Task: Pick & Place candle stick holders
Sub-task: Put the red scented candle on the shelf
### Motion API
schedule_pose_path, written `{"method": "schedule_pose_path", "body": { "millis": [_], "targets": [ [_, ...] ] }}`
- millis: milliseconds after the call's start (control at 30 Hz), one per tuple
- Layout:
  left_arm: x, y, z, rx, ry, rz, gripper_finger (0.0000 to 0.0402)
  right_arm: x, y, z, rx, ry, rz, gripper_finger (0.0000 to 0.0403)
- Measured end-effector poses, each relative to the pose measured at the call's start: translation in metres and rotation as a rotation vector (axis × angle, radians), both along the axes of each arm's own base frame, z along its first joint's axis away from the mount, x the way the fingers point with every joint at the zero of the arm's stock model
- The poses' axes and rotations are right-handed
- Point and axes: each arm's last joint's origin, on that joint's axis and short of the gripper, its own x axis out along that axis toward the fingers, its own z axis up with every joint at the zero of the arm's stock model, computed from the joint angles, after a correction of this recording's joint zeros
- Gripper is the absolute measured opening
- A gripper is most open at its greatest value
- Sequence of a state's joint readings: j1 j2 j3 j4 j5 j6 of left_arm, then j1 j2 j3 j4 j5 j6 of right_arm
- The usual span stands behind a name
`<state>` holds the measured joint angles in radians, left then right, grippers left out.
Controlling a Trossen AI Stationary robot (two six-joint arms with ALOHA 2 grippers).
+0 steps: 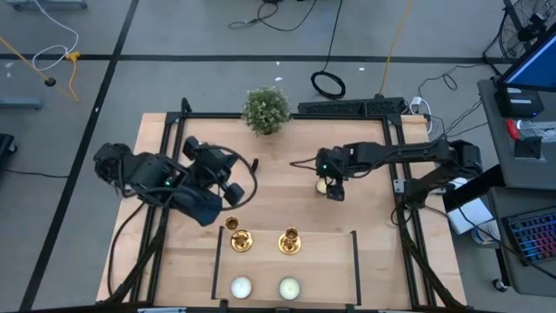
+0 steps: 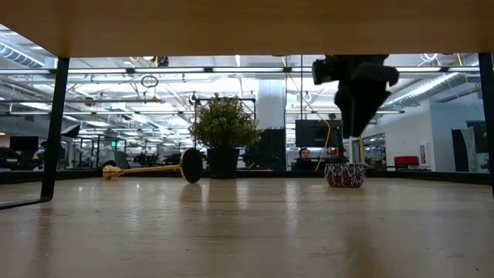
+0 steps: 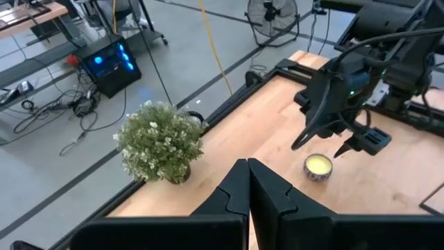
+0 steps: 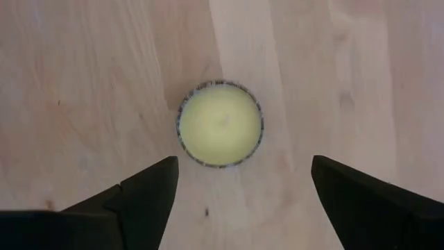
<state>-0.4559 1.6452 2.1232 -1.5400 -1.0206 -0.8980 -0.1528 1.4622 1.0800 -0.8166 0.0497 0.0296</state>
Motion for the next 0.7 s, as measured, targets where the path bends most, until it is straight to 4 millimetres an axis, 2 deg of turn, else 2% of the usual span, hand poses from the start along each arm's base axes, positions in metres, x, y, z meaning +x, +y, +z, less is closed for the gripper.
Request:
{"method": "schedule_pose_path", "body": {
  "millis": [267,700],
  "targets": [
    [0.010,-0.007,-0.016,-0.022,0.001,-0.004,0.0001,0.015,0.010,-0.018,0.030,-0.044,-0.067,0.0336],
    [0.012,-0.010,-0.015,-0.033,-0.014,-0.029,0.0001,0.030,0.009,-0.042,0.043,-0.026,-0.175,0.0347]
  ]
}}
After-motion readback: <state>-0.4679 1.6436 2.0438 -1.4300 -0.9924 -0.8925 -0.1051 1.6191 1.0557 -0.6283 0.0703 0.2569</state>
